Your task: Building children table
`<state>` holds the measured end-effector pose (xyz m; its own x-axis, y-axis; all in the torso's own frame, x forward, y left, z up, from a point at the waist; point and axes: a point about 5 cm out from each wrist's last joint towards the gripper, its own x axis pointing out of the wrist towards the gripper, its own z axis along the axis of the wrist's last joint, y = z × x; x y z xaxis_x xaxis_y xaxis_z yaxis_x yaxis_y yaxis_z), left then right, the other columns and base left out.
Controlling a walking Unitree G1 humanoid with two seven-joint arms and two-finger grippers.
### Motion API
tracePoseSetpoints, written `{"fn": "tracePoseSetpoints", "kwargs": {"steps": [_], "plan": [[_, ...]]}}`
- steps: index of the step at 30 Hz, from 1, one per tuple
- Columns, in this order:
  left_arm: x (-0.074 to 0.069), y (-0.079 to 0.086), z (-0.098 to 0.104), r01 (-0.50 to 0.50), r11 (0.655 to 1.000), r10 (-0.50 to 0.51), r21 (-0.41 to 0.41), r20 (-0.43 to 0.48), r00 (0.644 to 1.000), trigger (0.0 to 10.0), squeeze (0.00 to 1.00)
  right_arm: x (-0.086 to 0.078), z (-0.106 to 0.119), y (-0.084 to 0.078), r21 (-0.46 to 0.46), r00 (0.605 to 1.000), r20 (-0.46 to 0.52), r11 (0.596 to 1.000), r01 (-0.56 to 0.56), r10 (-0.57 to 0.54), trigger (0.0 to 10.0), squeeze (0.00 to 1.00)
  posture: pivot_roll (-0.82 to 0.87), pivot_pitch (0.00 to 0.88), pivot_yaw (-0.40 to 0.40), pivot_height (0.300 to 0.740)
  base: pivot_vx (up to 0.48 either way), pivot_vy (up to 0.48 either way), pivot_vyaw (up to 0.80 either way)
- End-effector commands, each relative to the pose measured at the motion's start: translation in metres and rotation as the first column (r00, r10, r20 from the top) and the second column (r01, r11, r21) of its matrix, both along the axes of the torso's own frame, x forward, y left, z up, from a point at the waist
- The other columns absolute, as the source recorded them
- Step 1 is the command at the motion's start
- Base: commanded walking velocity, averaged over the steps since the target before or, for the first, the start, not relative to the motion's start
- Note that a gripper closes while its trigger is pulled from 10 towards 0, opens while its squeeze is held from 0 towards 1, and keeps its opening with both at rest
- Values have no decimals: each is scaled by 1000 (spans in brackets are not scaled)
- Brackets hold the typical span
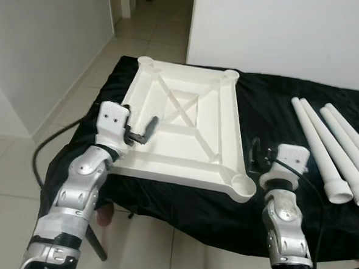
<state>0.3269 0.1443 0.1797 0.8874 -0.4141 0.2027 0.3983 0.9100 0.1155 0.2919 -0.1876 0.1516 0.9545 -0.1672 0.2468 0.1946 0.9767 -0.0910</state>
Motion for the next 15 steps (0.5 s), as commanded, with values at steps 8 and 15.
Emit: {"fn": "tracePoseSetpoints", "kwargs": {"steps": [8,15], "plan": [[0,-4,-1,9,1000,-10,24,8,1000,10000,0,-1,-1,-4,-11,1000,-15,1000,15,-15,10000,0,7,43,19,740,0,-480,0],[2,-5,-3,-10,1000,10,-14,-7,1000,10000,0,0,0,-5,-7,1000,-15,1000,18,-18,10000,0,4,28,15,740,0,-274,0]]}}
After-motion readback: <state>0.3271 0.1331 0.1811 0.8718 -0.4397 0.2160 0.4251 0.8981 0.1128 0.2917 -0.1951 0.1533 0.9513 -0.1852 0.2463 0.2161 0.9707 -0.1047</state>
